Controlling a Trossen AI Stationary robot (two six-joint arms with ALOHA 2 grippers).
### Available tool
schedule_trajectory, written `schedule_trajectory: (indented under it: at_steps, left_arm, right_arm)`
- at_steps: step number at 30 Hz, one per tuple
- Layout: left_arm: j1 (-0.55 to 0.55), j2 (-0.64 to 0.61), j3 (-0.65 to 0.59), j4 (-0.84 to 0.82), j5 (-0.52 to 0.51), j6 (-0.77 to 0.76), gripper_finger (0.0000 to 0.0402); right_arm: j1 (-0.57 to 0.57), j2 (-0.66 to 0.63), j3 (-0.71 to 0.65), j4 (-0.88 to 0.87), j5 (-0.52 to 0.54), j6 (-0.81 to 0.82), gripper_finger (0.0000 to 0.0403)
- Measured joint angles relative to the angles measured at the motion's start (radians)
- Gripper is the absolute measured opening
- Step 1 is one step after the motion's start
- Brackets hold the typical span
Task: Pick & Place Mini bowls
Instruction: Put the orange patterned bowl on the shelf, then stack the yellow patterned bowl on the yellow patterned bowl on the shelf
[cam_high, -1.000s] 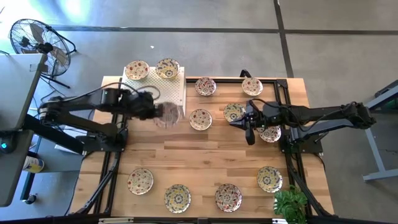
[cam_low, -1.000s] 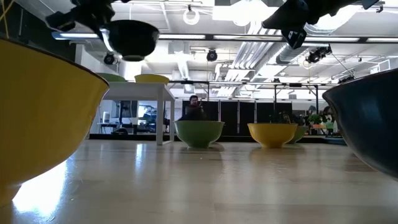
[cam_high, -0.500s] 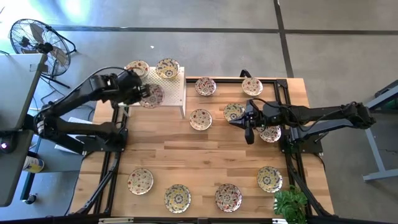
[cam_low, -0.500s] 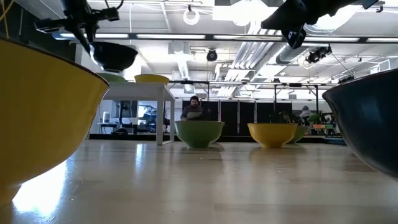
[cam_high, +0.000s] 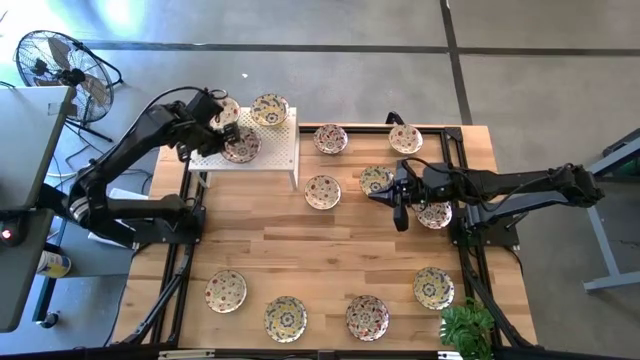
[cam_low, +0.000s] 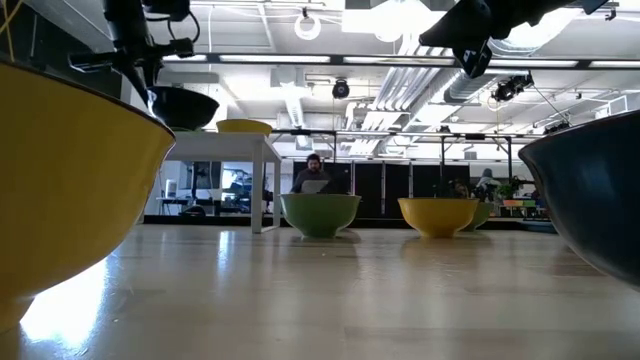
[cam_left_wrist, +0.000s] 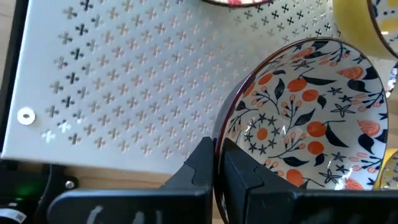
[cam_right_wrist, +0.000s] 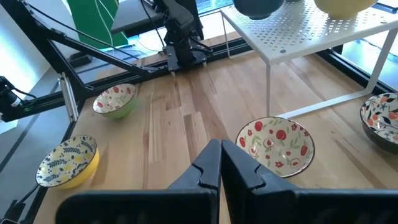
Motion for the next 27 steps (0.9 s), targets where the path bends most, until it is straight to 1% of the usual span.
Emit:
schedule_trajectory:
  at_steps: [6,16,20,27]
  left_arm:
    - [0.031,0.047,0.000,0.040,0.006,0.030,0.0006]
    - [0.034,0.068,0.000,0.039,0.030,0.048,0.0032]
    - [0.034,0.062,0.000,0.012,0.030,0.048,0.0056]
    - [0.034,0.030,0.000,-0.001,0.019,0.082,0.0115]
  right_arm:
    - [0.000,0.000,0.000,0.000,0.008,0.000,0.0000]
    - [-0.005,0.000,0.000,-0.007,0.019,0.000,0.0000]
    - [-0.022,0.000,0.000,-0.007,0.013,0.002,0.0000]
    - [-0.028,0.000,0.000,0.000,0.007,0.000,0.0000]
